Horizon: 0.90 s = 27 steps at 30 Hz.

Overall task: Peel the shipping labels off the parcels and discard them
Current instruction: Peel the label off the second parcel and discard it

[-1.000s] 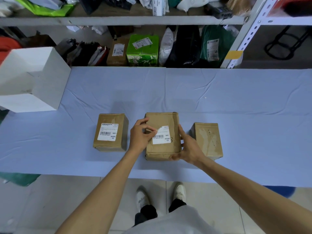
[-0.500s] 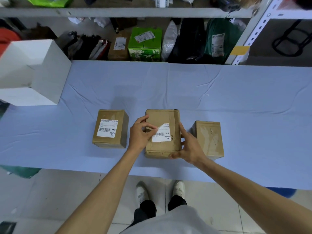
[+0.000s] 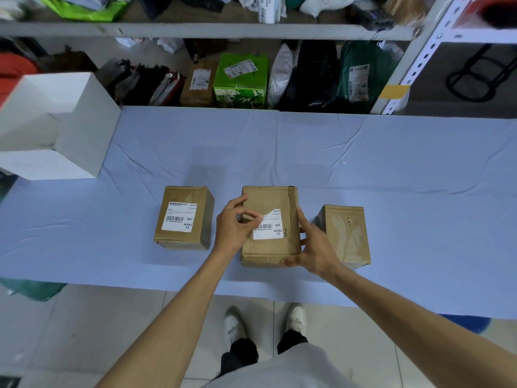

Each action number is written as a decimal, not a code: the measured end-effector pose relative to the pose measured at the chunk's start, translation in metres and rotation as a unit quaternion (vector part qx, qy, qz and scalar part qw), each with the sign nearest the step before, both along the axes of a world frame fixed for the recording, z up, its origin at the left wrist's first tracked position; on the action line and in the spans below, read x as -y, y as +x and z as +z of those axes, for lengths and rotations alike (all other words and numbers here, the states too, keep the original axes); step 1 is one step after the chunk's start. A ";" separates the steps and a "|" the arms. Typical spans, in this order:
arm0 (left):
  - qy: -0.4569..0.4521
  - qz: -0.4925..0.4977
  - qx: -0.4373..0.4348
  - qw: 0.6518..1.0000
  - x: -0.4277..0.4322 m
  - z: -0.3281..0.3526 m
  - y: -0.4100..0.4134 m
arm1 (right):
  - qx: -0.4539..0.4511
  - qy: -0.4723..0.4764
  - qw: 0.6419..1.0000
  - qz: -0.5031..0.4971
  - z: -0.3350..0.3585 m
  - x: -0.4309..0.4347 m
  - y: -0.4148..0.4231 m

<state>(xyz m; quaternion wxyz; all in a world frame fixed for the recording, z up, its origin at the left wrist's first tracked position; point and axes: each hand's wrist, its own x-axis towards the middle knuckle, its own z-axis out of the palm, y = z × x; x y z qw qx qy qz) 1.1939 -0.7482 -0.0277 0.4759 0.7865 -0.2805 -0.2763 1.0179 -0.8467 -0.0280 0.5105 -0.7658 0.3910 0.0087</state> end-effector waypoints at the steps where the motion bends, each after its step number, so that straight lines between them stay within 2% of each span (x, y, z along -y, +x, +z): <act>1: 0.001 0.000 0.000 1.000 0.000 0.000 0.000 | 0.000 0.000 1.000 -0.001 0.000 0.000 0.000; 8: -0.007 0.000 -0.013 1.000 -0.001 0.001 -0.001 | 0.017 0.029 0.999 -0.025 0.000 -0.001 0.001; 27: -0.007 0.004 -0.020 1.000 0.000 0.003 -0.003 | 0.007 0.006 1.000 -0.004 0.002 -0.001 0.000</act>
